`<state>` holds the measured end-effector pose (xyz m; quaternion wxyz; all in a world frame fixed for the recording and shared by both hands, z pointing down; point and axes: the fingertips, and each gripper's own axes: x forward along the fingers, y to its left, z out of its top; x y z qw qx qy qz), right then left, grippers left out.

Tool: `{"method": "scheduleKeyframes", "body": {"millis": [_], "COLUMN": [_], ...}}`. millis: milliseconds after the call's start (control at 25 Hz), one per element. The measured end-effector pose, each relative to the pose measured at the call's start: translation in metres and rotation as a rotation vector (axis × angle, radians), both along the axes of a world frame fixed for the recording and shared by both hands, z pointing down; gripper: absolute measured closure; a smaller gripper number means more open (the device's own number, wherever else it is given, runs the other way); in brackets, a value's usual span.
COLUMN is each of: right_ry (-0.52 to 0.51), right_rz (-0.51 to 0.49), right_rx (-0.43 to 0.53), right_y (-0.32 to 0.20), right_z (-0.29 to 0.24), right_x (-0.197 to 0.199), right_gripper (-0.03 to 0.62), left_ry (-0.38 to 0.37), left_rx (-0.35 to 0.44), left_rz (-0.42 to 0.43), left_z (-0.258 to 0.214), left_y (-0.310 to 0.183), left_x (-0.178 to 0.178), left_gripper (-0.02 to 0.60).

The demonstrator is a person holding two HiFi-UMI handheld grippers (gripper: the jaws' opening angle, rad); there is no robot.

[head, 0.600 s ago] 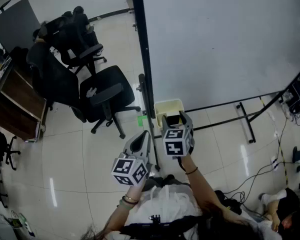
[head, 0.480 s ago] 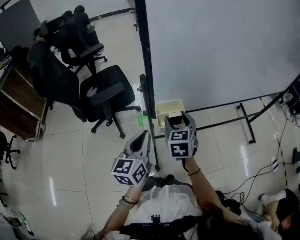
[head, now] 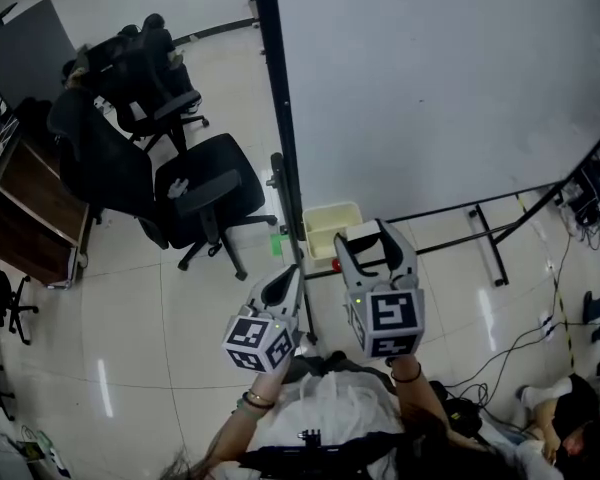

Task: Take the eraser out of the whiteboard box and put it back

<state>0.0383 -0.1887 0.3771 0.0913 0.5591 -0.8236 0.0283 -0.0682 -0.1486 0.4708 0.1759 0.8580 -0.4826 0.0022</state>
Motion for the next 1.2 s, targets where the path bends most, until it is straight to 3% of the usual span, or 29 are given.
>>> {"method": "scheduleKeyframes", "body": {"millis": [440, 760, 1080, 1200], "right_ry": [-0.007, -0.034, 0.061, 0.077], "right_rz": [-0.006, 0.029, 0.040, 0.057], "right_rx": [-0.040, 0.091, -0.150, -0.143], "right_y": [-0.001, -0.049, -0.089, -0.089], "right_z": [0.017, -0.008, 0.087, 0.099], "right_x": [0.002, 0.000, -0.018, -0.017], "right_gripper": [0.309, 0.307, 0.305, 0.294], "left_ry": [0.033, 0.041, 0.041, 0.043], "left_rx": [0.027, 0.022, 0.025, 0.021], "left_rz": [-0.025, -0.060, -0.092, -0.118], "left_z": [-0.005, -0.004, -0.005, -0.005], "left_y": [-0.002, -0.001, 0.002, 0.001], "left_x": [0.002, -0.008, -0.020, -0.030], "left_gripper": [0.597, 0.597, 0.597, 0.597]}}
